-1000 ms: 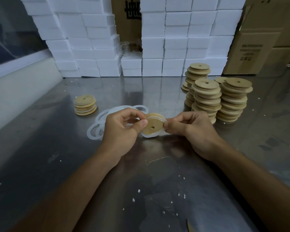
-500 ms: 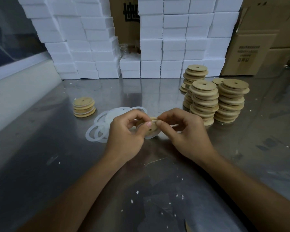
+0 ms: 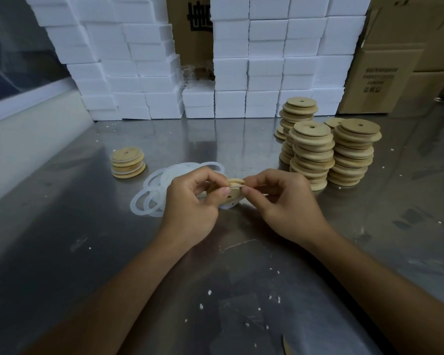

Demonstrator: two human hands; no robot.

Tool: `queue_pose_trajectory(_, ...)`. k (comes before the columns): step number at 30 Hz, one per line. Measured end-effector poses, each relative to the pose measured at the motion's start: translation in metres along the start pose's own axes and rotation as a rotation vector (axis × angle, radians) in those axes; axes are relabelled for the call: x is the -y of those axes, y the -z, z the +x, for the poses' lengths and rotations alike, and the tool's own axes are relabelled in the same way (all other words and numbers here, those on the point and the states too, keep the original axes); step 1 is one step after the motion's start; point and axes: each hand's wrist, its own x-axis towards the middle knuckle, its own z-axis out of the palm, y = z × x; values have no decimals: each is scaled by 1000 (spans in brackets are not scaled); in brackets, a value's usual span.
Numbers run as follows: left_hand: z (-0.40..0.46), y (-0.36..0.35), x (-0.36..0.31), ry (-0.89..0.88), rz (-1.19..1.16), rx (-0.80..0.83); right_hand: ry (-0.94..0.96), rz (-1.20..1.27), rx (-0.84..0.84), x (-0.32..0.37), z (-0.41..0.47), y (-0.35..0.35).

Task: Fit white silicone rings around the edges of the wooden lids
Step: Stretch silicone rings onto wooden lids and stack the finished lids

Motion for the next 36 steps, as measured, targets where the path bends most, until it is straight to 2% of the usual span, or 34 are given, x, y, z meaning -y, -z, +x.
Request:
queue_pose_trajectory(5,1,2,1,13,-68,0,-66,59,-7,0,3,0)
queue_pose_trajectory(9,1,4,1,56,-161,6,-4,-22,-26,0,2,-1)
queue_pose_trajectory(19,-1,0,-8,376,-506,-27,-45,119,-3,2,2,-1)
queue_pose_trajectory(21,-1,0,-6,326,-446,-21,-19,72,-6,2,1,-1)
queue_pose_trajectory(26,1,2,-2,-26,12,-26,205,-203,-42,6,0,1)
queue_pose_trajectory(29,-1,0,-3,-170,117,5,277,-279,-6,9,0,0)
queue_pose_trajectory(33,-1,-1,-1,-94,74,-29,236,-205,-23,10,-1,-4)
queue_pose_trajectory(36,1,0,-1,-23,-8,-40,112,-86,-66,7,0,-4)
